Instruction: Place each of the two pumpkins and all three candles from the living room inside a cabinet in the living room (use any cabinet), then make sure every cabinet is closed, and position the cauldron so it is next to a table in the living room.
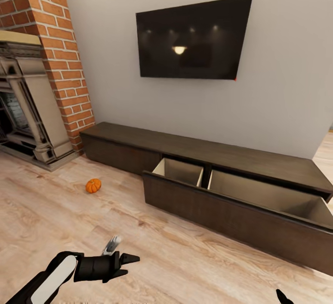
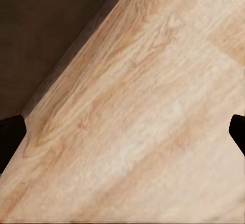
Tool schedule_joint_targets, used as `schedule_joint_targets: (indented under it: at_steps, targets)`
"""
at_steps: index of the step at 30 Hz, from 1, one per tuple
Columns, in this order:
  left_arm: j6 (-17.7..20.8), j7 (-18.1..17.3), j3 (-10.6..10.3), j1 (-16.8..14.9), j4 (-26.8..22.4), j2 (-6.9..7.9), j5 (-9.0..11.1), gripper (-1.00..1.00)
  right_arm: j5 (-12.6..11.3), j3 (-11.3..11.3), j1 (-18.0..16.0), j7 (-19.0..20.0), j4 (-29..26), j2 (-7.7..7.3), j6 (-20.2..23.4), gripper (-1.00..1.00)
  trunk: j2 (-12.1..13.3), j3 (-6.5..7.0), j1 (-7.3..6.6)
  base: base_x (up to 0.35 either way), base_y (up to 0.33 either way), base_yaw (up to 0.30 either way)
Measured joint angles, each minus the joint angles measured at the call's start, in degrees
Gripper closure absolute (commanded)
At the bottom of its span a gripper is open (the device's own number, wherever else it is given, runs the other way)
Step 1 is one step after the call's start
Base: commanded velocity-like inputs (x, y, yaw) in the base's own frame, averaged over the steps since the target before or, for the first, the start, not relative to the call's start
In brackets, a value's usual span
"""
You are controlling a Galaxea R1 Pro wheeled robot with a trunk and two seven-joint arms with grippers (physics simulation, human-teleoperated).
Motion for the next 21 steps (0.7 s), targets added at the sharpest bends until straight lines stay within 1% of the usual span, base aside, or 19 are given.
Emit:
schedule_joint_targets:
  at_steps: [9, 14, 18, 21]
  targets:
    - [-0.1, -0.1, 0.0, 0.8, 0.0, 0.37, 0.0, -1.00, 0.4, 0.1, 0.0, -0.1, 0.0, 0.00, 0.2, -1.00, 0.0, -0.02, 0.00, -0.002, 0.000, 0.288]
    - [-0.2, -0.1, 0.1, 1.0, 0.0, 0.45, 0.0, -1.00, 0.6, 0.1, 0.0, 0.1, -0.1, 0.00, -0.1, -1.00, 0.0, -0.13, -0.01, 0.085, 0.000, 0.262]
    - [-0.2, -0.3, 0.1, 1.0, 0.3, 0.57, 0.1, -1.00, 0.6, 0.0, 0.0, 0.1, 0.0, -0.01, -1.7, -1.00, 0.0, -0.16, -0.02, 0.183, 0.000, 0.070]
    - [-0.1, -0.3, 0.1, 1.0, 0.7, 1.06, 0.1, -1.00, 0.5, 0.1, 0.0, 0.1, 0.0, -0.01, -2.4, -1.00, 0.0, -0.17, -0.02, 0.207, 0.000, 0.009]
